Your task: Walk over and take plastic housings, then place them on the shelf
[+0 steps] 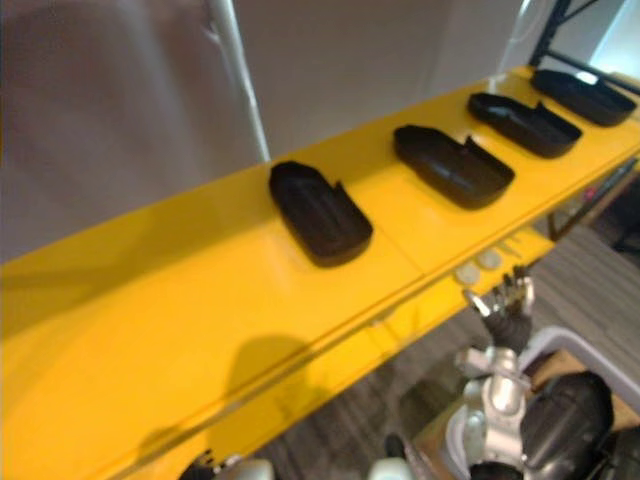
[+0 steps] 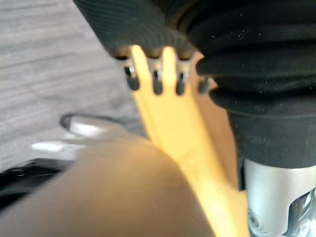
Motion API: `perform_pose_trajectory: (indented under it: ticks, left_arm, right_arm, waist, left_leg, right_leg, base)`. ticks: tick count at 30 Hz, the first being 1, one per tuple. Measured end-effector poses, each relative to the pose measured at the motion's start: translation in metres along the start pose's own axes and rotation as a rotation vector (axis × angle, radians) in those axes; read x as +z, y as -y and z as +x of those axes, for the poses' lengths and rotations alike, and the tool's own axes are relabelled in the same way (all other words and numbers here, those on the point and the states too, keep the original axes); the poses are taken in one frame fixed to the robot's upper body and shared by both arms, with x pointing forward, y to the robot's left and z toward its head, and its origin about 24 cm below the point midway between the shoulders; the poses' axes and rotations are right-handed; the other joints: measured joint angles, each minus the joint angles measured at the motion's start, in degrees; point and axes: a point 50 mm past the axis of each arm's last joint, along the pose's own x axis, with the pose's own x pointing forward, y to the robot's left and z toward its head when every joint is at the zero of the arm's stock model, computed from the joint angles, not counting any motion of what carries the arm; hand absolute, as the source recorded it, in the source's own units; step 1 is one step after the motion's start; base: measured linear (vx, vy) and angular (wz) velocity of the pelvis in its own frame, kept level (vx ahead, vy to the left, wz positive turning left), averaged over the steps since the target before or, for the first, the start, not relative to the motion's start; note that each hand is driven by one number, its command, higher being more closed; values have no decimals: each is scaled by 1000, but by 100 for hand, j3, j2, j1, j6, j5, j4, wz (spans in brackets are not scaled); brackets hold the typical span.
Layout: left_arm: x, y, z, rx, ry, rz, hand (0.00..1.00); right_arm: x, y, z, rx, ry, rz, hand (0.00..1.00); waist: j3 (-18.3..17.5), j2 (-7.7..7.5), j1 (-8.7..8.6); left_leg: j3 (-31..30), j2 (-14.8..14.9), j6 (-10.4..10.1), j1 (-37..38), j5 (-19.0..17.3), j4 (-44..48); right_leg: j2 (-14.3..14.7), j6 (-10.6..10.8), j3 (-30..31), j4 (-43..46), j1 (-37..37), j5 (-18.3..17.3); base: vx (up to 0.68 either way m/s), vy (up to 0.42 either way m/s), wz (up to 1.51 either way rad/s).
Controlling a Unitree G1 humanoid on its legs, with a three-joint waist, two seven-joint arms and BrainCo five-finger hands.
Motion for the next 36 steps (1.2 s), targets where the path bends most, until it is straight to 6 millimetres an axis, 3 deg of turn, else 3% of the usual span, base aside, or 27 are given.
perform_pose_trajectory:
  ticks: [2, 4, 7, 8, 9, 10, 11, 12, 14, 15, 16, 17, 19, 20, 21, 23, 24, 26, 29, 31, 33, 36]
  left_arm:
    - [7, 2, 1, -9, 36, 36, 0]
    - [21, 2, 4, -22, 84, 88, 0]
    - [39, -4, 6, -22, 139, 163, 0]
    - [44, -8, 6, -13, 150, 166, 0]
    - [47, -9, 7, -4, 148, 162, 0]
    - [47, -7, 7, -7, 139, 161, 0]
    - [49, -9, 8, 5, 127, 176, 0]
    - [51, -11, 9, 10, 120, 188, 0]
    - [59, -13, 13, 15, 100, 263, 0]
    - [60, -14, 13, 15, 95, 276, 0]
    - [62, -16, 13, 19, 95, 282, 0]
    - [64, -20, 13, 29, 97, 288, 0]
    - [58, -16, 15, 19, 64, 309, 0]
    - [57, -15, 15, 17, 58, 315, 0]
    - [56, -15, 16, 16, 55, 314, 0]
    - [54, -16, 15, 14, 46, 323, 0]
    - [52, -18, 15, 17, 36, 327, 0]
    - [52, -23, 15, 25, 31, 320, 0]
    - [49, -25, 14, 34, 23, 250, 0]
    - [42, -26, 13, 50, 10, 163, 0]
    - [14, -18, 6, 52, -37, 25, 0]
    - [-9, -10, -2, 70, -50, -98, 0]
  right_arm:
    - [0, -7, 1, 21, -1, 5, 0]
    - [0, -10, -1, 5, -1, 15, 0]
    - [-4, -15, -8, -7, -13, 44, 0]
    - [-5, -15, -15, -2, -23, 49, 0]
    - [-6, -16, -21, 27, -34, 41, 0]
    - [-6, -19, -22, 52, -36, 36, 0]
    - [-8, -24, -25, 101, -46, 19, 0]
    - [-8, -25, -27, 116, -47, 13, 0]
    - [-6, -26, -31, 140, -42, 7, 0]
    - [-6, -28, -32, 147, -37, 9, 0]
    - [-2, -33, -31, 170, -11, 12, 0]
    - [1, -40, -29, 193, 12, 11, 0]
    - [4, -48, -23, 212, 42, 14, 0]
    - [6, -52, -19, 219, 56, 18, 0]
    - [8, -53, -17, 226, 66, 15, 0]
    - [10, -53, -15, 232, 71, 6, 0]
    - [9, -53, -15, 234, 65, 5, 0]
    - [8, -56, -13, 248, 43, -4, 0]
    - [1, -53, -18, 242, -13, -21, 0]
    - [-4, -46, -22, 207, -49, -20, 0]
    - [-14, -29, -34, 149, -125, -36, 0]
    - [-24, -14, -42, 74, -181, -64, 0]
  waist:
    - [50, -1, 16]
    - [371, -3, 16]
    - [810, -236, 39]
    - [912, -378, 74]
    - [951, -443, 105]
    - [985, -373, 168]
    - [987, -434, 154]
    - [976, -469, 122]
    - [973, -589, 1]
    - [945, -640, 0]
    - [842, -796, 17]
    - [806, -869, 69]
    - [705, -767, 211]
    - [694, -821, 232]
    - [683, -832, 217]
    - [580, -838, 221]
    - [490, -843, 224]
    - [441, -783, 246]
    - [424, -769, 243]
    - [386, -695, 237]
    - [353, -416, 126]
    - [235, -277, 190]
  left_leg:
    - [-45, 48, 7, -197, -89, 290]
    - [-98, 125, 38, -281, -312, 779]
    - [187, 143, 167, -214, -578, 1285]
    - [452, 139, 280, -172, -692, 1485]
    - [789, 196, 442, -195, -770, 1542]
    - [1000, 337, 530, -187, -742, 1460]
    - [1342, 373, 623, -171, -620, 1318]
    - [1466, 367, 664, -167, -529, 1206]
    - [1753, 255, 765, -35, 4, 461]
    - [1827, 203, 781, 4, 146, 265]
    - [2040, 148, 773, -19, 354, 48]
    - [2276, 76, 771, -148, 382, 116]
    - [2287, 43, 853, -167, 569, -406]
    - [2647, 11, 864, -29, 796, -606]
    - [2752, -16, 879, 8, 810, -597]
    - [2946, 72, 859, -56, 822, -500]
    - [3035, 242, 821, -189, 844, -361]
    - [3196, 609, 709, -303, 918, -140]
    - [3330, 1044, 586, -327, 998, 176]
    - [3318, 1105, 360, -326, 1154, 57]
    - [2612, 1010, 196, -219, 1340, -263]
    - [1897, 807, 189, -194, 1085, -138]
  right_leg:
    - [61, -15, 11, 132, -109, -7]
    - [160, -30, 46, 355, -91, -17]
    - [164, 44, 366, 527, -92, 28]
    - [108, 106, 398, 591, -183, 154]
    - [102, -88, 236, 523, -378, 610]
    - [108, -256, 48, 414, -437, 851]
    - [63, -452, -553, 1312, -813, 480]
    - [52, -523, -763, 1842, -960, 199]
    - [-46, -838, -1422, 3342, -991, -530]
    - [-130, -906, -1593, 3568, -929, -593]
    - [-363, -960, -1902, 3771, -777, -717]
    - [-400, -842, -2191, 3414, -854, -640]
    - [-162, -948, -2064, 2325, -583, -670]
    - [-348, -1148, -2084, 2710, -526, -945]
    - [-569, -1100, -2094, 2973, -374, -992]
    - [-940, -1036, -2032, 2813, 40, -728]
    - [-951, -956, -1956, 2429, 215, -536]
    - [-617, -804, -1888, 1915, 285, -607]
    - [-284, -193, -1905, 1050, 662, -876]
    - [-105, -133, -1894, 506, 764, -880]
    - [67, -174, -1743, 356, 785, -734]
    - [17, -224, -1321, 406, 511, -844]
  base:
    - [-48, 51, 7]
    - [-81, 101, -10]
    - [-168, 192, -58]
    - [-241, 212, -119]
    - [-290, 195, -137]
    - [-307, 153, -150]
    - [-264, 113, -109]
    - [-263, 131, -93]
    - [-164, 91, -50]
    - [-87, 2, -51]
    - [-68, -34, -80]
    - [-143, -12, -102]
    - [-152, 14, -100]
    - [-83, -48, -88]
    - [-74, -113, -84]
    - [-124, -148, -61]
    - [-111, -164, -54]
    - [-135, -221, -67]
    - [-201, -309, -67]
    - [-148, -225, -52]
    - [-126, -125, -39]
    - [-133, 24, -77]
